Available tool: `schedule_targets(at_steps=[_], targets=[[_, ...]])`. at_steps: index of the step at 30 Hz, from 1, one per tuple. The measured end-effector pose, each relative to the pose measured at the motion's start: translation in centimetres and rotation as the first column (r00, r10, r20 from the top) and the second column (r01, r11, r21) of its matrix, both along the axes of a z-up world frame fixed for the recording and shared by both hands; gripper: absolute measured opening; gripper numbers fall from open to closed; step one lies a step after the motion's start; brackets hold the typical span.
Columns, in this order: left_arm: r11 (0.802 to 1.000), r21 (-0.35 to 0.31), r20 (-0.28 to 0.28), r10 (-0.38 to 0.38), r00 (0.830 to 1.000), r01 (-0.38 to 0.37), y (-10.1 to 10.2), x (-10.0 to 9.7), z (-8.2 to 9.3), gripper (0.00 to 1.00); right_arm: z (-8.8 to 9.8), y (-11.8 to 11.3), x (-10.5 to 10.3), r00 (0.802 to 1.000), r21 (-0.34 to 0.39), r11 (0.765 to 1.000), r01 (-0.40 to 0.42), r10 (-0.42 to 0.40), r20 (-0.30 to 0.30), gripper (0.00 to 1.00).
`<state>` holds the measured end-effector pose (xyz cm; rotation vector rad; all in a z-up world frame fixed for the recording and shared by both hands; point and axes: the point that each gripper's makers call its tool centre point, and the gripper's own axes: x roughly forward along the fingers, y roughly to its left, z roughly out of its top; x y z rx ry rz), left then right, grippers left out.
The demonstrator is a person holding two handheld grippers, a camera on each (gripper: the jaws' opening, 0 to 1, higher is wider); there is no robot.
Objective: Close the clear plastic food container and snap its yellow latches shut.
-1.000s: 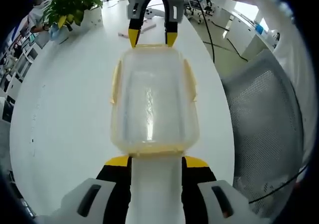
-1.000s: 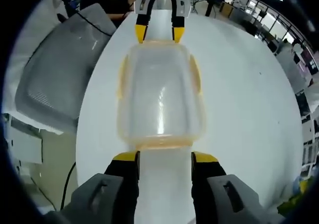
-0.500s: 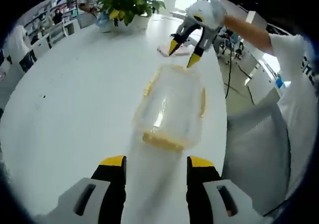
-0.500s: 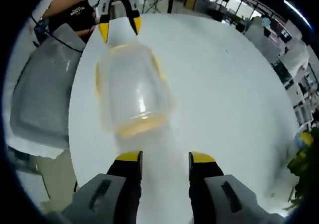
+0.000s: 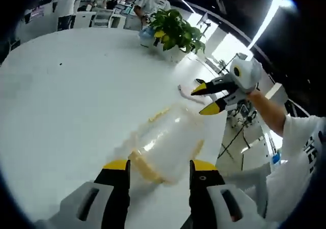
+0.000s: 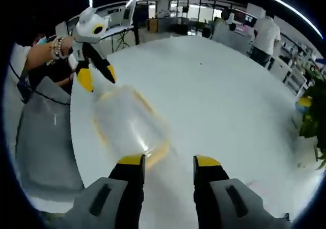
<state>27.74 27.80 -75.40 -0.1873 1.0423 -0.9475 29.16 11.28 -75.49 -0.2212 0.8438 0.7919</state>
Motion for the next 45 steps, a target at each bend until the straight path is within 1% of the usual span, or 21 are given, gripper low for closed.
schedule_targets(at_steps=[1, 2, 3, 4, 5, 6, 8, 9, 11, 12, 13, 14, 16, 19, 21, 24, 26, 29, 32, 37, 45], targets=[[0.999, -0.017, -0.059, 0.026, 0.998, -0.027, -0.1, -0.2, -0.1, 0.42, 0.1, 0.4, -0.1, 1.000, 0.031, 0.999, 0.017, -0.016, -0.023, 0.35], [0.993, -0.076, -0.138, 0.079, 0.987, -0.090, -0.5, -0.1, 0.4, 0.43, 0.1, 0.6, -0.2, 0.999, 0.047, 0.999, 0.023, -0.022, -0.035, 0.35], [0.985, -0.103, -0.188, 0.120, 0.975, -0.141, -0.5, 0.2, 0.6, 0.43, 0.0, 0.8, -0.3, 0.996, 0.067, 0.996, 0.052, -0.047, -0.072, 0.37], [0.971, -0.122, -0.258, 0.170, 0.951, -0.207, -0.4, 0.6, 0.8, 0.42, 0.0, 0.9, -0.3, 0.993, 0.078, 0.994, 0.077, -0.069, -0.099, 0.37], [0.965, -0.114, -0.303, 0.193, 0.933, -0.237, -0.2, 0.7, 0.8, 0.41, 0.0, 1.0, -0.1, 0.990, 0.088, 0.991, 0.097, -0.086, -0.112, 0.37], [0.962, -0.107, -0.306, 0.208, 0.929, -0.250, 0.0, 1.1, 0.6, 0.41, 0.1, 1.1, 0.1, 0.987, 0.106, 0.988, 0.116, -0.102, -0.125, 0.36], [0.974, -0.035, -0.276, 0.205, 0.939, -0.222, 0.7, 1.4, -0.3, 0.42, 0.3, 1.4, 0.4, 0.969, 0.157, 0.970, 0.186, -0.154, -0.194, 0.36], [0.977, 0.002, -0.270, 0.207, 0.940, -0.214, 1.0, 1.4, -0.9, 0.42, 0.2, 1.2, 0.5, 0.958, 0.158, 0.965, 0.209, -0.170, -0.229, 0.36], [0.974, 0.021, -0.315, 0.221, 0.923, -0.226, 0.9, 1.0, -1.3, 0.43, 0.0, 0.9, 0.8, 0.958, 0.138, 0.968, 0.207, -0.172, -0.232, 0.36], [0.971, 0.020, -0.322, 0.231, 0.918, -0.237, 0.8, 1.1, -1.5, 0.43, 0.0, 0.9, 0.8, 0.958, 0.134, 0.970, 0.204, -0.170, -0.230, 0.37], [0.967, 0.027, -0.349, 0.246, 0.904, -0.252, 0.7, 1.0, -1.7, 0.43, -0.2, 0.8, 0.8, 0.955, 0.122, 0.970, 0.208, -0.175, -0.238, 0.37], [0.968, 0.030, -0.358, 0.242, 0.902, -0.248, 0.6, 0.9, -1.8, 0.43, -0.4, 0.8, 0.6, 0.953, 0.119, 0.972, 0.205, -0.171, -0.249, 0.38], [0.968, 0.049, -0.350, 0.249, 0.903, -0.248, 0.4, 0.9, -2.1, 0.43, -0.8, 1.0, 0.0, 0.936, 0.112, 0.970, 0.218, -0.175, -0.306, 0.37], [0.971, 0.059, -0.358, 0.238, 0.903, -0.232, -0.1, 0.6, -2.3, 0.43, -1.4, 0.8, 0.1, 0.944, 0.081, 0.976, 0.201, -0.171, -0.281, 0.38], [0.977, 0.060, -0.353, 0.213, 0.911, -0.204, -0.6, 0.4, -2.3, 0.43, -1.7, 0.9, -0.4, 0.958, 0.047, 0.990, 0.136, -0.119, -0.262, 0.38], [0.980, 0.085, -0.328, 0.199, 0.924, -0.181, -0.8, 0.5, -2.6, 0.42, -2.0, 1.3, -0.8, 0.950, 0.045, 0.989, 0.141, -0.123, -0.286, 0.37], [0.980, 0.093, -0.335, 0.197, 0.921, -0.176, -0.9, 0.6, -2.7, 0.43, -2.2, 1.3, -1.1, 0.940, 0.043, 0.988, 0.147, -0.126, -0.316, 0.38], [0.980, 0.102, -0.335, 0.195, 0.922, -0.170, -0.9, 0.5, -2.8, 0.43, -2.6, 1.0, -1.0, 0.942, 0.019, 0.990, 0.142, -0.129, -0.309, 0.35], [0.979, 0.115, -0.337, 0.196, 0.921, -0.166, -1.0, 0.5, -3.0, 0.43, -2.5, 1.5, -1.2, 0.929, 0.050, 0.986, 0.161, -0.134, -0.346, 0.31], [0.982, 0.137, -0.327, 0.168, 0.930, -0.129, -1.2, 0.2, -3.4, 0.42, -2.4, 2.2, -1.2, 0.935, 0.048, 0.990, 0.131, -0.107, -0.338, 0.28], [0.981, 0.155, -0.327, 0.160, 0.931, -0.114, -1.2, 0.1, -3.5, 0.41, -2.5, 2.2, -1.2, 0.925, 0.032, 0.990, 0.140, -0.119, -0.360, 0.29]])
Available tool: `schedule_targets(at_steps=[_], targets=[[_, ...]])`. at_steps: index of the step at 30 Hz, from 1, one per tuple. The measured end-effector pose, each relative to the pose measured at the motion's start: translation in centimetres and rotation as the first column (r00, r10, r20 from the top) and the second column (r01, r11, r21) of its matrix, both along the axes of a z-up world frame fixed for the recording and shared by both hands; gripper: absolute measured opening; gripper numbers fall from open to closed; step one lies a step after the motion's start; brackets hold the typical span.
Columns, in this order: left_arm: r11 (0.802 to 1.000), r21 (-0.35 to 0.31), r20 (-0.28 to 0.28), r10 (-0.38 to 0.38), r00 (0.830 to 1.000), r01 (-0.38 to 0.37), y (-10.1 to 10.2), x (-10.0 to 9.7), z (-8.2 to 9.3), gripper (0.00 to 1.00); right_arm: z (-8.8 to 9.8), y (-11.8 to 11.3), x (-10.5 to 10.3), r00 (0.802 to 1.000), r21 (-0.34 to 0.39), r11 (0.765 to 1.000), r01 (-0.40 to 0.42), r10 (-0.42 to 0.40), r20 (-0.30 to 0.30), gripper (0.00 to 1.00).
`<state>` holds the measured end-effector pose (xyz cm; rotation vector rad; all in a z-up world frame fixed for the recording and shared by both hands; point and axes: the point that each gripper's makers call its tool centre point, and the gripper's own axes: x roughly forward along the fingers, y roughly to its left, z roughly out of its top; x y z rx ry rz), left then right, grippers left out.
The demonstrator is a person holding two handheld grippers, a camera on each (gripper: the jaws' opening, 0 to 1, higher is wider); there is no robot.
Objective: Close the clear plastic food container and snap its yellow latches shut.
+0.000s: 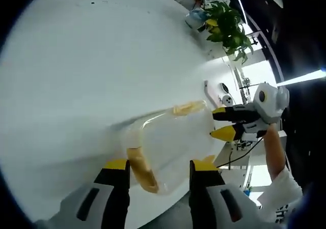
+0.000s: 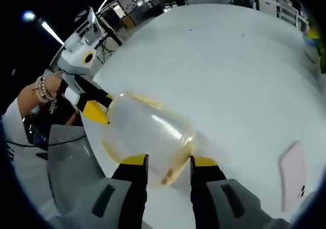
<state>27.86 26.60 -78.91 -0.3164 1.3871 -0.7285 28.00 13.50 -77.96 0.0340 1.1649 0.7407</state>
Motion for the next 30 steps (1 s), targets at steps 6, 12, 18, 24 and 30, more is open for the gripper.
schedule_targets(at_steps=[6, 12, 18, 24, 30], targets=[[0.999, 0.037, 0.007, -0.017, 1.000, 0.017, -0.2, 0.0, -0.4, 0.40, -0.1, 0.1, 0.0, 1.000, 0.007, 1.000, 0.023, -0.023, -0.017, 0.30], [0.998, 0.060, 0.005, -0.002, 1.000, 0.002, -0.4, 0.1, -0.7, 0.40, -0.1, 0.1, -0.1, 0.997, 0.014, 0.998, 0.066, -0.065, -0.038, 0.29], [0.996, 0.080, 0.015, -0.030, 0.999, 0.029, -0.6, -0.1, -0.9, 0.43, -0.1, 0.3, -0.2, 0.996, 0.003, 0.997, 0.074, -0.074, -0.052, 0.28], [0.996, 0.091, 0.005, -0.027, 1.000, 0.026, -0.9, 0.0, -1.1, 0.45, -0.2, 0.3, -0.2, 0.993, 0.007, 0.995, 0.100, -0.100, -0.060, 0.27], [0.994, 0.104, -0.002, -0.017, 1.000, 0.017, -1.5, 0.0, -1.4, 0.51, -0.4, 0.2, -0.3, 0.982, 0.029, 0.987, 0.160, -0.156, -0.110, 0.26]])
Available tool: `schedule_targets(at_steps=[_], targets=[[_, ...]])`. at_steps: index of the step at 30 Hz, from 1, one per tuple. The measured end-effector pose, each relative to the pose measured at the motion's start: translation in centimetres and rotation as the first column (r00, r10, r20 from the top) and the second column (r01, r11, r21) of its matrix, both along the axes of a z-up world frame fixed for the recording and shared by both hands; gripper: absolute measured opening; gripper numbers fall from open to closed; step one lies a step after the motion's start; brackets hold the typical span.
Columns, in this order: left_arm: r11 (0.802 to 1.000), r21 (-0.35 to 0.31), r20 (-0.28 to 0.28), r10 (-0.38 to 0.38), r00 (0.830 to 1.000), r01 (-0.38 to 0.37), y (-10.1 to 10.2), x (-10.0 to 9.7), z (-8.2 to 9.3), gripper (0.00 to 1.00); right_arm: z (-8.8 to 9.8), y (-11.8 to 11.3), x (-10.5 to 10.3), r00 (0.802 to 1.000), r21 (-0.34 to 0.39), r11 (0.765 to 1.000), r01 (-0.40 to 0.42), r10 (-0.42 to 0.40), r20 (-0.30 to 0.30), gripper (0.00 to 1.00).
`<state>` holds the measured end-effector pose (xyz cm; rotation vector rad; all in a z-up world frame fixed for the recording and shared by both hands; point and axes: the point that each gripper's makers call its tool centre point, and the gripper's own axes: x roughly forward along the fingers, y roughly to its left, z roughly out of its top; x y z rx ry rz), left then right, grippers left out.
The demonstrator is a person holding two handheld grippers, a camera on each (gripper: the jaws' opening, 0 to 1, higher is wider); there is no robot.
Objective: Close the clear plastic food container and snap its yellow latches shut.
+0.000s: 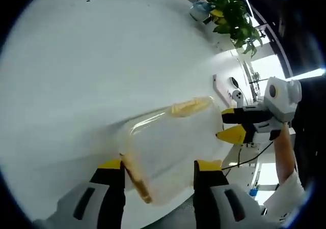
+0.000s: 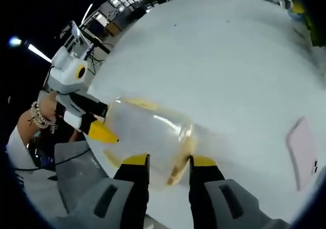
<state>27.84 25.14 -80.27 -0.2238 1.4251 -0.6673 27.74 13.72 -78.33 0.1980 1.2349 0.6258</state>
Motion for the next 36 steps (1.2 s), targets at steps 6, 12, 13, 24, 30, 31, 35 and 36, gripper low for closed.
schedule_targets(at_steps=[6, 12, 13, 24, 30, 31, 35, 36], targets=[[1.000, 0.018, 0.004, 0.000, 1.000, 0.000, -0.3, 0.2, -0.1, 0.55, 0.0, 0.2, -0.2, 1.000, 0.009, 1.000, 0.025, -0.025, -0.007, 0.24], [1.000, 0.026, 0.014, 0.011, 1.000, -0.012, -0.3, 0.3, -0.2, 0.58, 0.3, 0.3, -0.1, 0.997, 0.049, 0.996, 0.069, -0.068, -0.036, 0.22], [1.000, 0.027, 0.015, 0.013, 1.000, -0.013, -0.3, 0.3, -0.2, 0.58, 0.5, 0.4, -0.1, 0.998, 0.040, 0.997, 0.061, -0.060, -0.026, 0.22], [1.000, -0.006, 0.060, -0.001, 0.998, 0.002, -0.2, 0.0, -0.1, 0.59, 0.7, 0.0, -0.8, 0.999, 0.057, 0.997, 0.051, -0.052, 0.013, 0.25], [0.993, -0.054, 0.146, -0.091, 0.985, 0.100, 0.0, -0.2, 0.0, 0.60, 0.8, 0.0, -0.5, 0.989, 0.043, 0.998, -0.046, 0.040, 0.145, 0.28], [0.992, -0.058, 0.164, -0.103, 0.981, 0.113, 0.0, -0.2, 0.1, 0.60, 0.9, -0.1, -0.6, 0.984, 0.024, 0.997, -0.070, 0.065, 0.166, 0.28], [0.988, -0.055, 0.244, -0.130, 0.961, 0.148, 0.5, 0.3, 1.0, 0.67, 1.2, -0.3, -0.3, 0.961, -0.045, 0.990, -0.132, 0.139, 0.240, 0.27], [0.988, -0.039, 0.271, -0.135, 0.953, 0.151, 0.9, 0.7, 1.2, 0.68, 1.6, -0.3, 0.0, 0.954, -0.045, 0.990, -0.137, 0.144, 0.261, 0.27]])
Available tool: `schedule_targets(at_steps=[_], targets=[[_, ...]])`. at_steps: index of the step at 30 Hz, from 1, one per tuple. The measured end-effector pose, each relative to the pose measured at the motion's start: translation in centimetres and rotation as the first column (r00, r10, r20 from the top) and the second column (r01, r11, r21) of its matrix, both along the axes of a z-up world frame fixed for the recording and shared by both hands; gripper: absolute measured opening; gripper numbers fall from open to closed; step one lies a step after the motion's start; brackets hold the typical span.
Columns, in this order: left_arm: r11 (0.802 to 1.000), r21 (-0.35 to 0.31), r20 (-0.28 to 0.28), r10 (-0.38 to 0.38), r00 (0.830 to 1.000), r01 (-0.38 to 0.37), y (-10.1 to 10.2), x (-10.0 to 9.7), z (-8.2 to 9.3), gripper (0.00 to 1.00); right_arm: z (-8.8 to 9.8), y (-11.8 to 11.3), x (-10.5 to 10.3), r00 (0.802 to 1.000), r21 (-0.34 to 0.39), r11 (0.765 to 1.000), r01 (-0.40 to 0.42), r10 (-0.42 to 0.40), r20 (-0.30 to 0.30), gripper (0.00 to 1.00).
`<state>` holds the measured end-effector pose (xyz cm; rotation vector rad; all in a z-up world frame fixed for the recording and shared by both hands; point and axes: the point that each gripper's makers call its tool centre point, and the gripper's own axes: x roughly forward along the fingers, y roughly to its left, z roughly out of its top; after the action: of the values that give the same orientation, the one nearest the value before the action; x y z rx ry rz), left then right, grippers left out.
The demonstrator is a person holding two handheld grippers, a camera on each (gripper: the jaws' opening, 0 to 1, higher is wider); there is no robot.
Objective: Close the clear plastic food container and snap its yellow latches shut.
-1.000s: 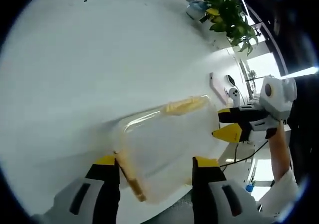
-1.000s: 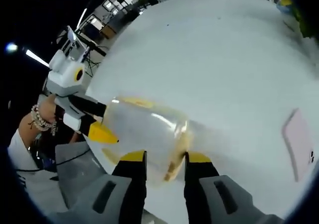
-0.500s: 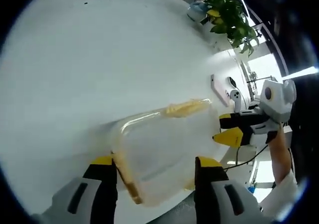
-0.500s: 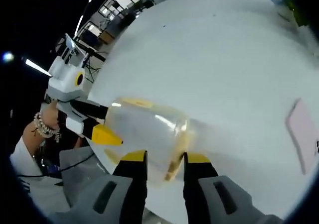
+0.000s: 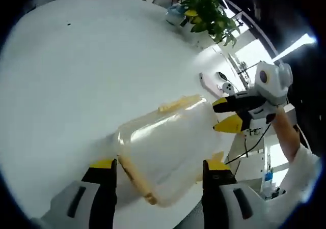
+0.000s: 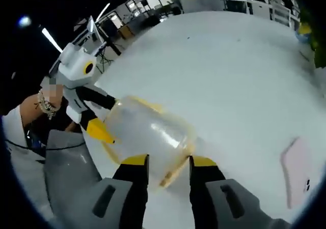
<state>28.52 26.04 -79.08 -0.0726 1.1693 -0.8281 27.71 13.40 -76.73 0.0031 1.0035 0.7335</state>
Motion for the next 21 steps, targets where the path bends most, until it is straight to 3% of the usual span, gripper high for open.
schedule_targets(at_steps=[3, 4, 5, 6, 8, 10, 12, 13, 16, 19, 20, 21], targets=[[0.997, 0.022, 0.108, -0.074, 0.991, 0.072, 0.8, 0.7, 0.9, 0.68, 1.3, -0.1, 0.3, 1.000, 0.038, 0.999, -0.001, 0.000, 0.012, 0.31], [0.995, 0.025, 0.150, -0.099, 0.984, 0.097, 0.9, 1.0, 1.3, 0.66, 2.1, 0.1, 0.9, 0.998, 0.057, 0.998, -0.024, 0.021, 0.060, 0.31], [0.989, 0.038, 0.229, -0.150, 0.962, 0.145, 0.9, 1.4, 2.0, 0.64, 2.5, 0.0, 1.1, 0.996, 0.050, 0.998, -0.038, 0.033, 0.088, 0.29], [0.984, 0.055, 0.268, -0.177, 0.947, 0.168, 1.0, 1.6, 2.4, 0.61, 2.9, 0.0, 1.5, 0.992, 0.035, 0.998, -0.051, 0.047, 0.115, 0.26], [0.971, 0.079, 0.367, -0.239, 0.899, 0.226, 0.5, 2.0, 3.6, 0.58, 3.3, 0.4, 1.7, 0.984, 0.018, 0.995, -0.096, 0.092, 0.152, 0.23], [0.944, 0.107, 0.441, -0.327, 0.836, 0.313, -0.3, 1.5, 4.8, 0.55, 4.0, 1.4, 1.8, 0.969, 0.009, 0.988, -0.153, 0.148, 0.199, 0.17], [0.917, 0.113, 0.463, -0.388, 0.796, 0.382, -1.4, 0.3, 5.7, 0.48, 4.6, 2.8, 1.5, 0.946, 0.018, 0.974, -0.226, 0.215, 0.242, 0.12], [0.909, 0.108, 0.471, -0.403, 0.785, 0.401, -1.8, -0.1, 6.0, 0.44, 4.7, 3.2, 1.3, 0.941, 0.013, 0.969, -0.246, 0.236, 0.243, 0.10], [0.888, 0.081, 0.487, -0.432, 0.759, 0.453, -3.4, -1.4, 6.9, 0.38, 4.3, 4.7, 1.1, 0.916, -0.017, 0.949, -0.316, 0.309, 0.255, 0.01], [0.876, 0.092, 0.490, -0.454, 0.744, 0.473, -4.1, -1.8, 6.8, 0.37, 3.8, 5.8, 1.1, 0.909, -0.021, 0.939, -0.343, 0.337, 0.246, 0.01], [0.857, 0.113, 0.507, -0.484, 0.713, 0.502, -4.4, -1.8, 6.7, 0.36, 3.5, 6.1, 1.1, 0.903, -0.023, 0.932, -0.362, 0.357, 0.237, 0.01], [0.848, 0.131, 0.504, -0.502, 0.702, 0.513, -4.5, -1.8, 6.4, 0.32, 3.3, 6.4, 1.1, 0.901, -0.027, 0.929, -0.368, 0.364, 0.235, 0.00]])
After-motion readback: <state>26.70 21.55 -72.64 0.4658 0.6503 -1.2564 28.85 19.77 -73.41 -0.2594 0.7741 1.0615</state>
